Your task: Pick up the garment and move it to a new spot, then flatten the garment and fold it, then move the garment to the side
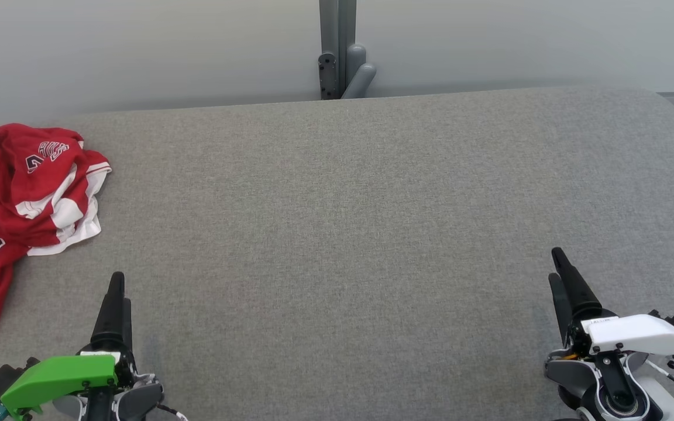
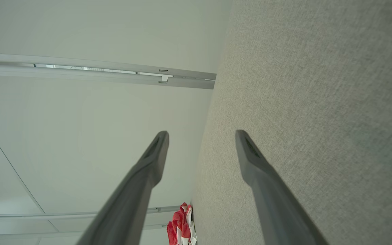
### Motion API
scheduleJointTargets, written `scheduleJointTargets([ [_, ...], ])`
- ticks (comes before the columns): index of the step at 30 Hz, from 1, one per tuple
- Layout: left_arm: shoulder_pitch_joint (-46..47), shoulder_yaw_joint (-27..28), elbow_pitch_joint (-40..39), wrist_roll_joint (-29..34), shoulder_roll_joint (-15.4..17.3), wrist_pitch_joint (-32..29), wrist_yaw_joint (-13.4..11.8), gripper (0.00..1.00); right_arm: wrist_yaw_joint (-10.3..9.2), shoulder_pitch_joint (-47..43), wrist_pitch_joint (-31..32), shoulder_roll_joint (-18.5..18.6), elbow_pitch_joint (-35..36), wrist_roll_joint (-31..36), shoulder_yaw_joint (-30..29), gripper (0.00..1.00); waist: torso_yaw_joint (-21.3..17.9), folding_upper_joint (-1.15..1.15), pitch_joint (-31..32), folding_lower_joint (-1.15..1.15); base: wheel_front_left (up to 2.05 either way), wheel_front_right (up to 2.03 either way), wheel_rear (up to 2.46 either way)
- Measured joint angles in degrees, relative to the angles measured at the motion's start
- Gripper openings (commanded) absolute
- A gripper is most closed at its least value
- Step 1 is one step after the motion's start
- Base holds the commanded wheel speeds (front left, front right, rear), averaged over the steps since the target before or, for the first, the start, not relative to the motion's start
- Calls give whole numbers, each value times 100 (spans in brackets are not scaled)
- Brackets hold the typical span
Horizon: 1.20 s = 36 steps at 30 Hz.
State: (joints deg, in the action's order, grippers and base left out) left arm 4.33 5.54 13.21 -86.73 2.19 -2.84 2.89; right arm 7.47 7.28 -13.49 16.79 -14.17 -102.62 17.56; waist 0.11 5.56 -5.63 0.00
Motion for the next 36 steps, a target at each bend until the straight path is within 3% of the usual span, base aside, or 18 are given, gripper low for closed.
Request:
scheduleJointTargets([
  [7, -97, -9, -62, 651, 2, 180, 33, 100, 0, -80, -24, -140, 174, 1326, -240, 100, 4, 1, -7, 0, 0, 0, 0],
  [16, -256, -18, -168, 1997, 4, 390, 64, 100, 0, -232, -31, -301, 310, 3030, -444, 100, 4, 3, -17, 0, 0, 0, 0],
  [36, -499, -326, -290, 4408, 149, 756, -115, 100, 0, -465, -56, -587, 276, 5453, -1051, 100, 8, 3, -32, 0, 0, 0, 0],
])
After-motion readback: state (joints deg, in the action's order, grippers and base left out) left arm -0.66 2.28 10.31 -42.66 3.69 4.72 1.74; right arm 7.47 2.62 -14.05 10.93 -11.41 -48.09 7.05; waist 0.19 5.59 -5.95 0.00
